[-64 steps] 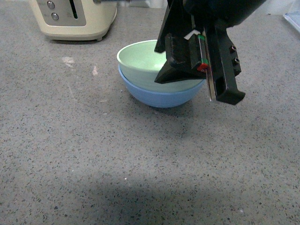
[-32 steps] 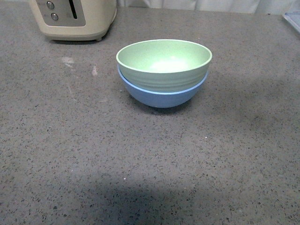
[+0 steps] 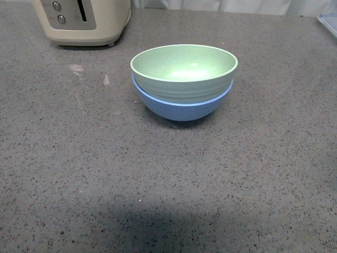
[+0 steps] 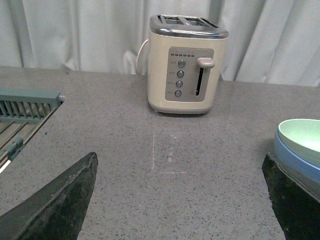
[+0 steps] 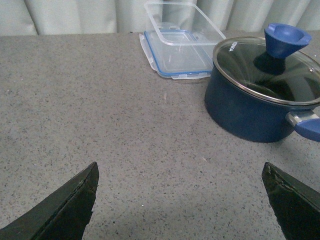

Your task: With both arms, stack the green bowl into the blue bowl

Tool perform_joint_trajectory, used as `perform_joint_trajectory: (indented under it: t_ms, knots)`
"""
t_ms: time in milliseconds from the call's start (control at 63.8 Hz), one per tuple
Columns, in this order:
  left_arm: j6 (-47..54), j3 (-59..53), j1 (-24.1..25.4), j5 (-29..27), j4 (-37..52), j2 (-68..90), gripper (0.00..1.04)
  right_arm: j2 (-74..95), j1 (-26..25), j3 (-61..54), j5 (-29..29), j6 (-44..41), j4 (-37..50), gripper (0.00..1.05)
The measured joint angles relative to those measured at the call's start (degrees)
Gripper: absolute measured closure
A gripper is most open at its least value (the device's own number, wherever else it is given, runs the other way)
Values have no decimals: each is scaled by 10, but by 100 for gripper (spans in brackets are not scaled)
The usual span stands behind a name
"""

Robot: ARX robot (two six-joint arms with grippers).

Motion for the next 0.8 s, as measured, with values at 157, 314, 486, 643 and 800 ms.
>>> perform_joint_trajectory:
  t_ms: [157,314,486,643,800]
  knots:
    - [0,0,0,0,0,0,6,5,-42,-50,-137,-10,144,22]
    - [0,0,0,0,0,0,6,-38,-61,-88,-200,-17,217,49]
    - [0,0,0,0,0,0,6,-91,-62,-106,-202,-19,183,79]
    - [0,0,0,0,0,0,6,-122,-62,-129,-202,-22,179,104]
    - [0,0,0,0,0,0,6,-169,-62,-136,-202,-21,139,104]
